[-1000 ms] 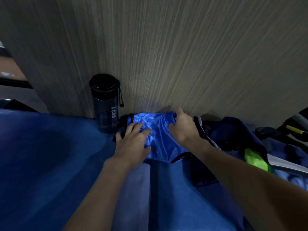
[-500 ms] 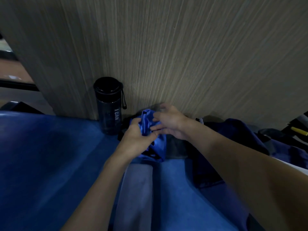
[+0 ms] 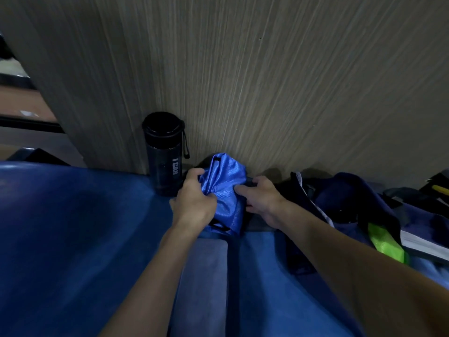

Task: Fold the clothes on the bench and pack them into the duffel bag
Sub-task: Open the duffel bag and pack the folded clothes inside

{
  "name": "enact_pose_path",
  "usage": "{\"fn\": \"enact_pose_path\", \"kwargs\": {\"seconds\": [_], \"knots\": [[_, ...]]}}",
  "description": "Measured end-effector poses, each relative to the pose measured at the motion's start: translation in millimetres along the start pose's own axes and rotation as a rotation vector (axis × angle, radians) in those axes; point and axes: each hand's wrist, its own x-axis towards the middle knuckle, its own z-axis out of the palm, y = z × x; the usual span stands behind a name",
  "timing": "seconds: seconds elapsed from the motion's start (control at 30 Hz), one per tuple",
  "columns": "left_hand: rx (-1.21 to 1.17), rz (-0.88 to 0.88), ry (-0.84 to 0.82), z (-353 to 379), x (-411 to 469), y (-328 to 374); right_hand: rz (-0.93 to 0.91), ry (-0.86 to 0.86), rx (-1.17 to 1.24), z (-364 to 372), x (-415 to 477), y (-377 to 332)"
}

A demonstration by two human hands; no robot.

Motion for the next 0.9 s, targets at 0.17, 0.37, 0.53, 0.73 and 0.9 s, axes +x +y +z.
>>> {"fn": "enact_pose_path", "kwargs": {"seconds": [0.17,0.37,0.53,0.73,0.9], "knots": [[-0.078,0.011,0.074,-2,2,-1,0.073,-0.019,0.181,13,6,-3],[-0.276,0.000,0.039,-4,6,-3,0.103,-0.086,0.320,15,-1,-17],[-0.363,0.110,0.022,-4,0,5,-0.021,-0.109,0.392,12,-19,-34],[-0.332,0.338,-0.026,-12,-23,30,-0.161,-0.140,0.524,-7,-55,-51],[-0.383,0.278,-0.176,-19,-53,39,-0.245,-0.164,0.616,-34,-91,-50]]}}
